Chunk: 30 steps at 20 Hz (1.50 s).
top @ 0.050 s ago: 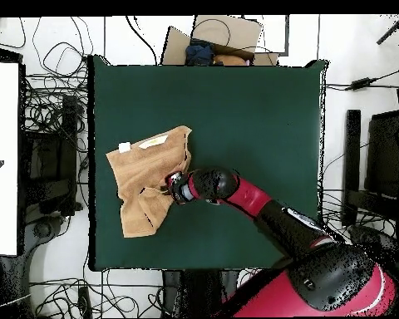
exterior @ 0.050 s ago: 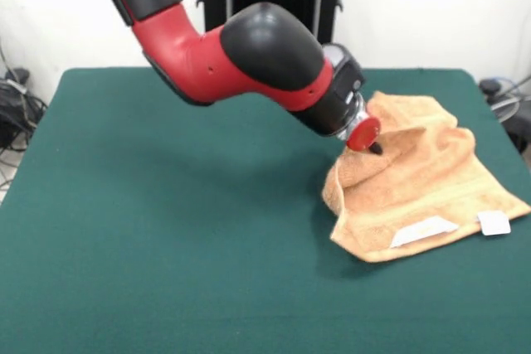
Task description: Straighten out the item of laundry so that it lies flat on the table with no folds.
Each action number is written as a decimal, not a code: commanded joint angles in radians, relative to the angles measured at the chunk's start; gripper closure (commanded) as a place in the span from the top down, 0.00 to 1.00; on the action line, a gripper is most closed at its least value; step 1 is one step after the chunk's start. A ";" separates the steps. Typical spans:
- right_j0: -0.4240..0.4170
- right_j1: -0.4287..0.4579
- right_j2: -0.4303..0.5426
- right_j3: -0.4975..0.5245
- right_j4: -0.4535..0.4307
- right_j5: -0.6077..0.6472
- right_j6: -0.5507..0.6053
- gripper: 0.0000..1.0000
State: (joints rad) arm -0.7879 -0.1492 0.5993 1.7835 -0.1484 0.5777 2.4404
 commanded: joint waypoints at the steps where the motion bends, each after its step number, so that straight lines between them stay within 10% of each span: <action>1: -0.021 0.088 0.116 0.053 -0.085 0.150 -0.293 0.00; 30: -0.036 0.090 0.171 -0.150 -0.096 0.429 -0.315 0.00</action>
State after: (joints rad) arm -0.8430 -0.1145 0.7363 1.7802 -0.1850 0.9077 2.4404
